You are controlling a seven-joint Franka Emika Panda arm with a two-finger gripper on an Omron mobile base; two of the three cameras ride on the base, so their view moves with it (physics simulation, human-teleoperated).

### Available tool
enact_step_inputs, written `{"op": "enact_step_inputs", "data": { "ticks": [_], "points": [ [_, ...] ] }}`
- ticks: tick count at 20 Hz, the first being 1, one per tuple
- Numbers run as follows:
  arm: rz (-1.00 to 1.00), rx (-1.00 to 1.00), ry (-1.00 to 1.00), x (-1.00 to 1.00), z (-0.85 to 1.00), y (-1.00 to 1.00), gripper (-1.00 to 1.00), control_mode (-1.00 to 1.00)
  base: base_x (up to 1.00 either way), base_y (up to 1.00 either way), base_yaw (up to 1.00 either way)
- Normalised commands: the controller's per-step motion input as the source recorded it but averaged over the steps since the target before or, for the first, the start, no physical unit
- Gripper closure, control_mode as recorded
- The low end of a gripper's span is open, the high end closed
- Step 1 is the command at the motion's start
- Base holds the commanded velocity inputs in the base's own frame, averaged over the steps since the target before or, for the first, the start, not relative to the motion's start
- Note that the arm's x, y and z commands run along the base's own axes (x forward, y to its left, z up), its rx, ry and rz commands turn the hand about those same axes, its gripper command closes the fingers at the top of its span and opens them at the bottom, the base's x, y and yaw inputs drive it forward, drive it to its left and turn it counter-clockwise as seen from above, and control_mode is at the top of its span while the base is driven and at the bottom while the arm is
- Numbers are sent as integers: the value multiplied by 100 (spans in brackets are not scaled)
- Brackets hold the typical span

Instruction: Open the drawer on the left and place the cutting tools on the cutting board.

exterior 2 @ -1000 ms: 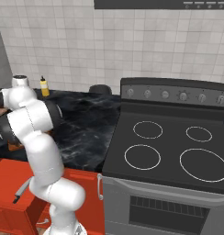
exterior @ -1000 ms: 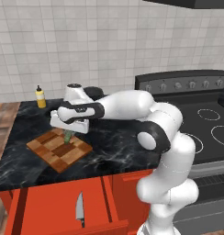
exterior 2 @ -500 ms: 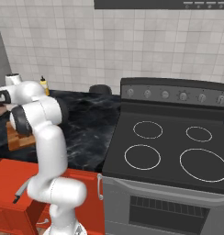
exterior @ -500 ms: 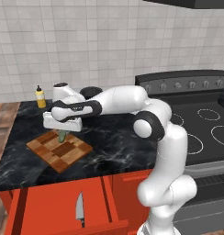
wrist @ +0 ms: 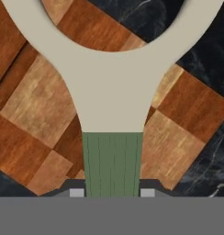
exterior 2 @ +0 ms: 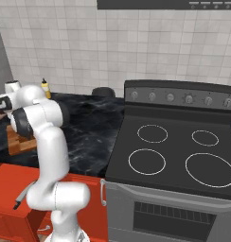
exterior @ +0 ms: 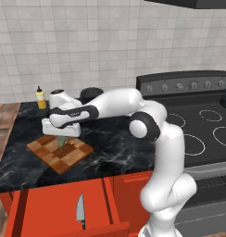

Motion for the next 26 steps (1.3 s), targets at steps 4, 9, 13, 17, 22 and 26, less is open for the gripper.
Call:
{"op": "enact_step_inputs", "data": {
  "ticks": [4, 9, 13, 17, 22, 26],
  "points": [
    [0, 0, -3, 0, -45, 0, 100, -100, 0, 0, 0],
    [0, 0, -3, 0, -48, -3, 100, -100, 0, 0, 0],
    [0, 0, -3, 1, -21, -1, 100, -100, 0, 0, 0],
    [0, 0, -1, 13, -1, 0, -100, -100, 0, 0, 0],
    [0, 0, 3, 4, 0, 0, -100, -100, 0, 0, 0],
    [0, 0, 0, -7, 0, 0, -100, -100, 0, 0, 0]
  ]
}}
